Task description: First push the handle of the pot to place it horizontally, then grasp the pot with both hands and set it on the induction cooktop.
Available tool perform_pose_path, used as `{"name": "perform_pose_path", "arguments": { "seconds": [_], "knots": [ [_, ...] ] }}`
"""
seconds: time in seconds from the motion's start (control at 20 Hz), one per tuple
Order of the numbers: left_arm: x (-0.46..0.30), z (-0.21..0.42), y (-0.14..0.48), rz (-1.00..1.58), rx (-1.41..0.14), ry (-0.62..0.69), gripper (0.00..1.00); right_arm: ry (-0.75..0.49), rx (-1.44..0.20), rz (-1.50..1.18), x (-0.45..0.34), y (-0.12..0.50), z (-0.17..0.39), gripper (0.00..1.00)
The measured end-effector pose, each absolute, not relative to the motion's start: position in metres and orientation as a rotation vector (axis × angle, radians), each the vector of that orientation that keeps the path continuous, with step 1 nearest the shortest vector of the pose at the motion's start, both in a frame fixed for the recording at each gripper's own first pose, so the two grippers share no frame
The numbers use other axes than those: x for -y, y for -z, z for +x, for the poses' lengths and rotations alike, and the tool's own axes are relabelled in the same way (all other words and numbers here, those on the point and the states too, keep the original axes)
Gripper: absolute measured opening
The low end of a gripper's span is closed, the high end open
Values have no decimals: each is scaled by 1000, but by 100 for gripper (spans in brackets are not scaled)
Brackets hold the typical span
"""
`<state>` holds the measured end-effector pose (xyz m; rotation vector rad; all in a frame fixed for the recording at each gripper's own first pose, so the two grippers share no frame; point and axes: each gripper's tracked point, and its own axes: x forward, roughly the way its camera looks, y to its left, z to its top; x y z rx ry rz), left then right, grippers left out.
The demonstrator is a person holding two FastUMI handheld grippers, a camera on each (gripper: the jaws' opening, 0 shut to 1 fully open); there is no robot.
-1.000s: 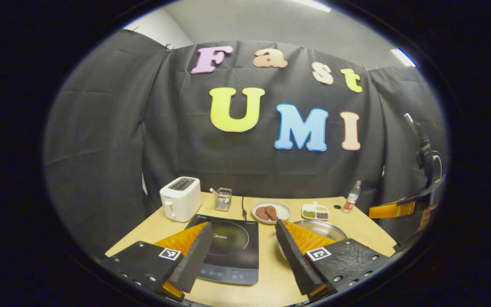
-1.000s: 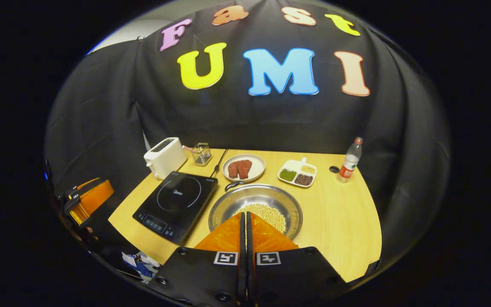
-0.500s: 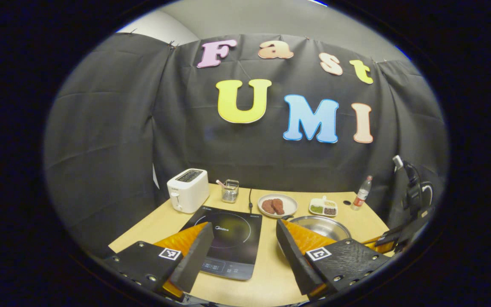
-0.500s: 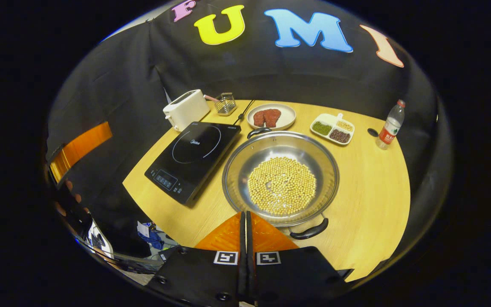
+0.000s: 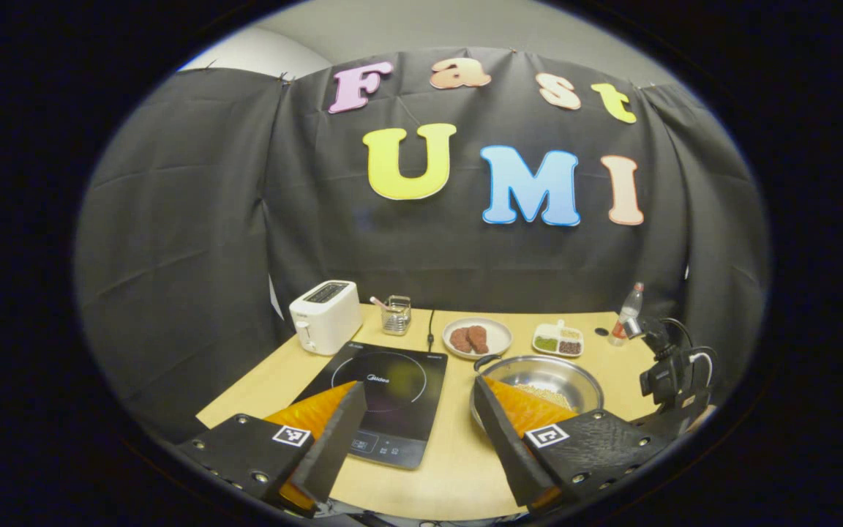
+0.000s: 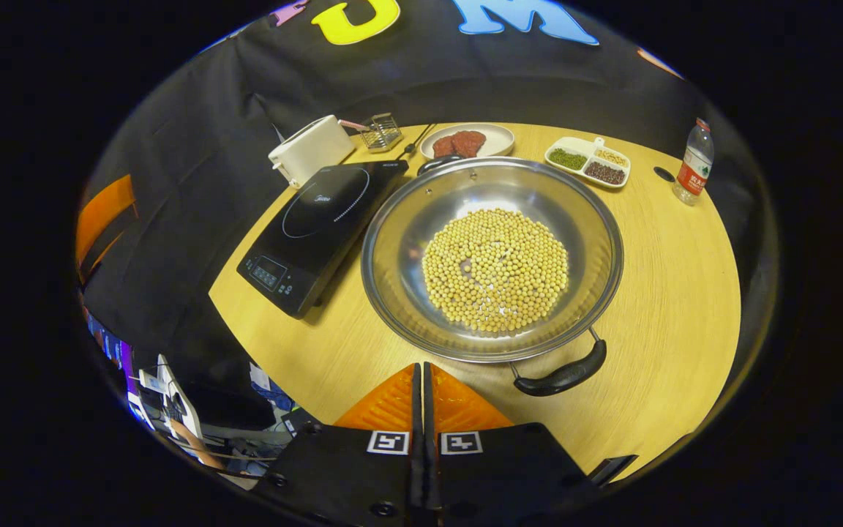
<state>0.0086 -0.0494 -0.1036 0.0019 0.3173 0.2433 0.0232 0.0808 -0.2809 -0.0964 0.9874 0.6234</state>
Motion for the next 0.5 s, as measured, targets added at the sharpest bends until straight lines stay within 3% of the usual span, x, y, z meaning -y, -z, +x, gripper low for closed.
{"name": "perform_pose_path", "arguments": {
  "seconds": [0.5],
  "knots": [
    [77, 19, 110, -19, -335, -265, 88, -638, -1022, -208, -61, 320, 39, 2]
  ]
}}
